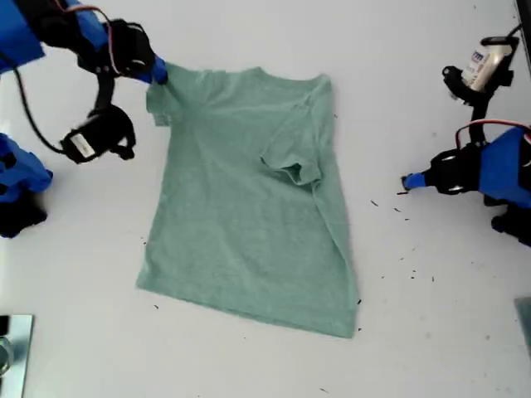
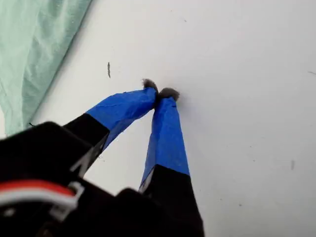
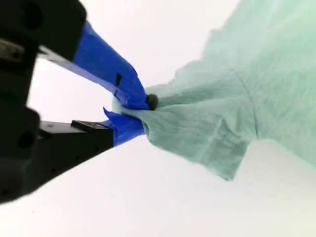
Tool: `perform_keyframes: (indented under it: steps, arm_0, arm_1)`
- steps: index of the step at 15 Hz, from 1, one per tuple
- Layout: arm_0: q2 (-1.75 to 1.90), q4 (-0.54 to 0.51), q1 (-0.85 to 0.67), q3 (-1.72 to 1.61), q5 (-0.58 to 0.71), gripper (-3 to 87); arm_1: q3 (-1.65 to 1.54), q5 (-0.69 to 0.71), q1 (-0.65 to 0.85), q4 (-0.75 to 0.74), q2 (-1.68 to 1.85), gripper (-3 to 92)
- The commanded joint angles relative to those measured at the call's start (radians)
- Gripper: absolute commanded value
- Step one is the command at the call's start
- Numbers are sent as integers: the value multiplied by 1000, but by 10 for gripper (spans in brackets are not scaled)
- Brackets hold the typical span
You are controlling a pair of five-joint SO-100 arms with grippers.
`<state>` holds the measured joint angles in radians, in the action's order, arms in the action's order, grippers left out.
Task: Fold t shirt
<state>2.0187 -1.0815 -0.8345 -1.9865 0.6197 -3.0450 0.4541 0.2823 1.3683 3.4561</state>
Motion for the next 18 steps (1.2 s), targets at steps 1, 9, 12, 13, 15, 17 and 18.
perform_keyframes:
  steps: [1, 9, 12, 13, 15, 17, 18]
  arm_0:
    - [106, -23, -43, 40, 29, -2]
    - [-577, 163, 383, 600, -94, -2]
    - [-927, 26, 308, 940, -46, 151]
    - [-963, -34, 282, 999, -41, 238]
    - [-827, -158, 241, 982, -18, 270]
    - [-581, -287, 212, 888, -5, 230]
    - [-400, -268, 218, 699, -9, 182]
  arm_1:
    - [-41, 9, -5, 2, 15, 24]
    - [-43, -3, -3, 3, 12, 24]
    - [-43, -11, -9, 3, 9, 24]
    - [-43, -9, -6, 3, 9, 24]
    - [-43, -6, -5, 3, 9, 24]
    - [-43, -6, -3, 3, 9, 24]
    - [-43, -6, -3, 3, 9, 24]
